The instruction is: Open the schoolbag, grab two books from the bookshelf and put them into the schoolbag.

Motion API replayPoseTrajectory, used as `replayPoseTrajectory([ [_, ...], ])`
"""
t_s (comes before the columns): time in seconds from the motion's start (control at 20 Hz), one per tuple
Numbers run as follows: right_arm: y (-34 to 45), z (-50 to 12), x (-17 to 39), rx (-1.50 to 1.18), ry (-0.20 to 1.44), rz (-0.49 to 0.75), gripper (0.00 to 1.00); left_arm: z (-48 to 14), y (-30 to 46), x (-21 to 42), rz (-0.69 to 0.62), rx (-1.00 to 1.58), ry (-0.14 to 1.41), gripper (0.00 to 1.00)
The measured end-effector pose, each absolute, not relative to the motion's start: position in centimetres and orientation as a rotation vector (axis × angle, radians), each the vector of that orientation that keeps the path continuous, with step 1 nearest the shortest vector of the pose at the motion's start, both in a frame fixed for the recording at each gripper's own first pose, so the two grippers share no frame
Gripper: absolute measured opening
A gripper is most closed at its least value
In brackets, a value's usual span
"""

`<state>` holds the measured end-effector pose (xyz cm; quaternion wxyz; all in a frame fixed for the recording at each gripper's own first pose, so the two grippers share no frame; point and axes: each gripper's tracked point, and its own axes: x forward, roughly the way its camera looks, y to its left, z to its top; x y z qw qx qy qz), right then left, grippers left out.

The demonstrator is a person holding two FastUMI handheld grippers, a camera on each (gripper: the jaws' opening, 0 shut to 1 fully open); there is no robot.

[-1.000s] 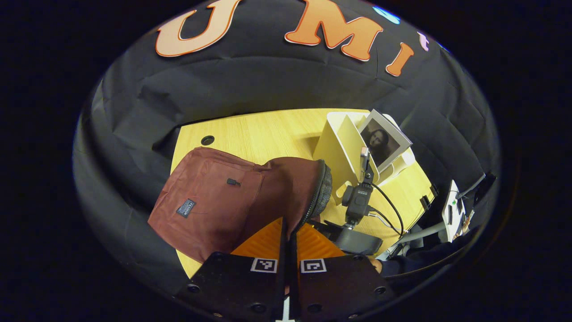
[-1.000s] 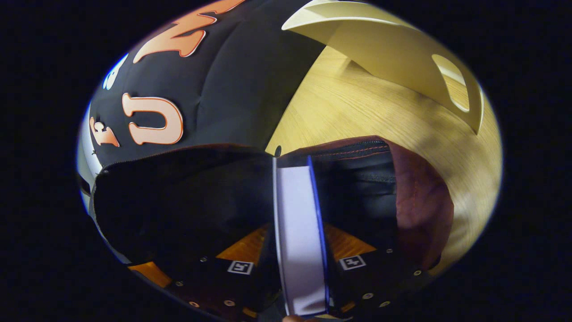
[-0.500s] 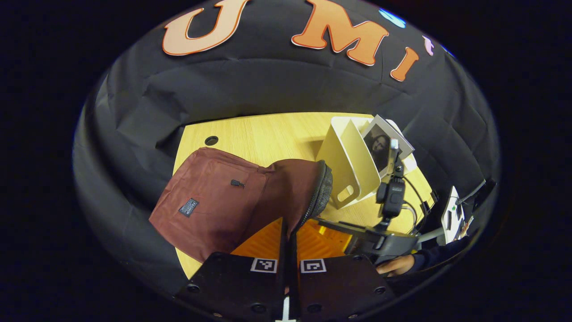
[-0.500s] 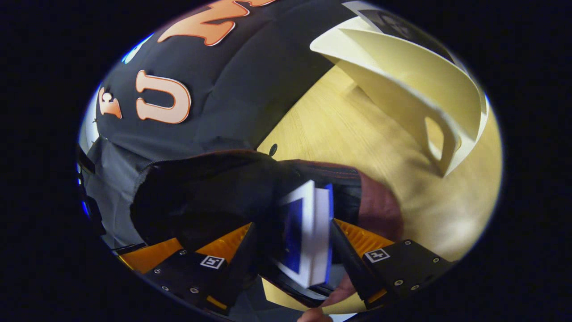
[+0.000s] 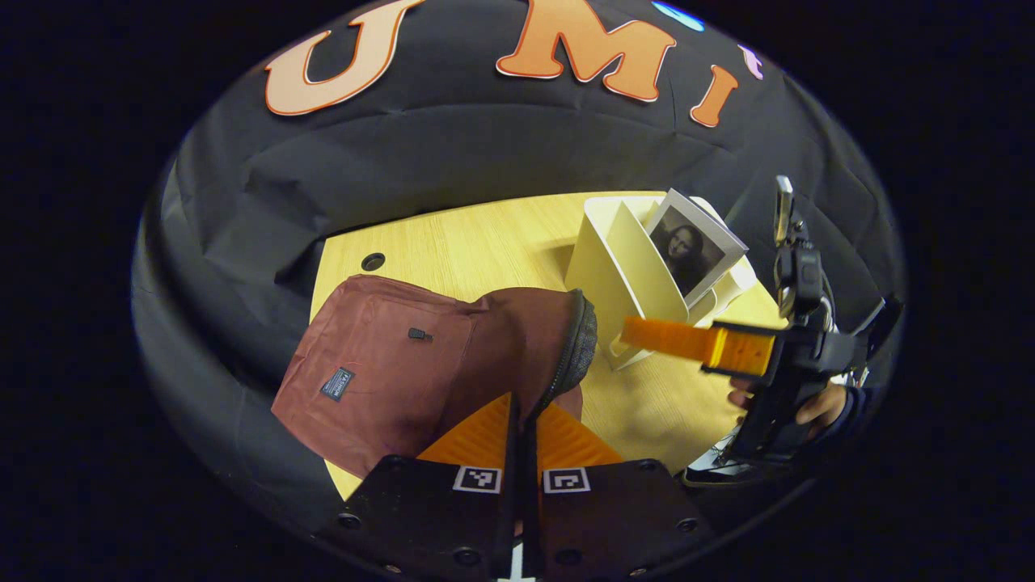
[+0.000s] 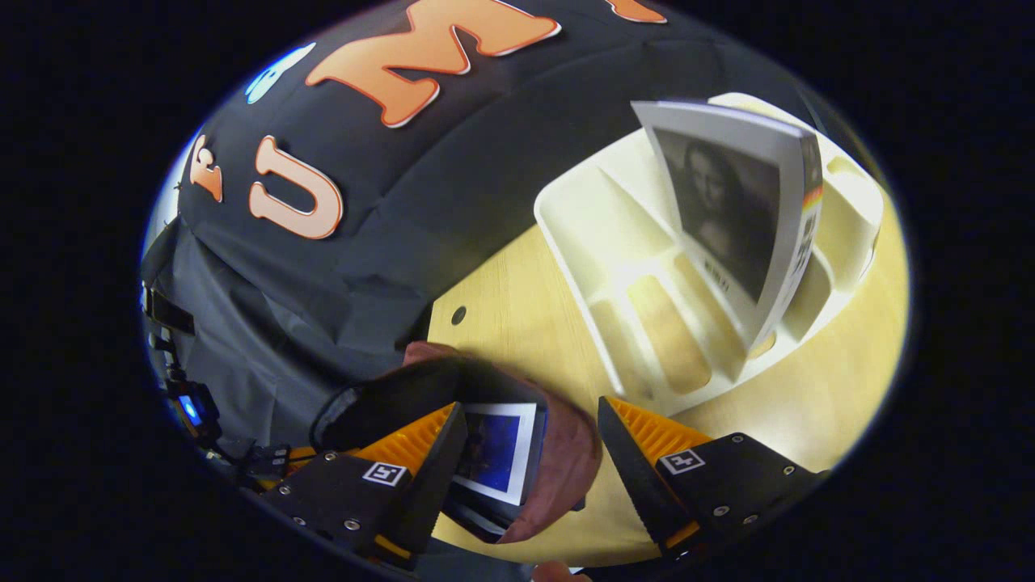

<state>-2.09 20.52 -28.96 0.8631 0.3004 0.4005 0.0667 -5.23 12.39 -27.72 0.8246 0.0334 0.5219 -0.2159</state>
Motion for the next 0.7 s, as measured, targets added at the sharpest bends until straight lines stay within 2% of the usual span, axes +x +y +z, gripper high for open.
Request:
replayPoseTrajectory([
  [0.2, 15.6, -26.3, -0.7, 0.569, 0.785, 0.09, 0.97, -28.2, 12.5, -5.0, -0.434, 0.054, 1.108, 0.05],
  [0.35, 12.1, -24.6, -0.5, 0.421, 0.768, 0.07, 0.97, -28.8, 12.2, -5.3, -0.426, 0.043, 1.117, 0.05],
  [0.7, 6.4, -19.9, 1.4, 0.127, 0.808, 0.089, 0.97, -29.3, 12.0, -5.5, -0.383, 0.012, 1.12, 0.05],
])
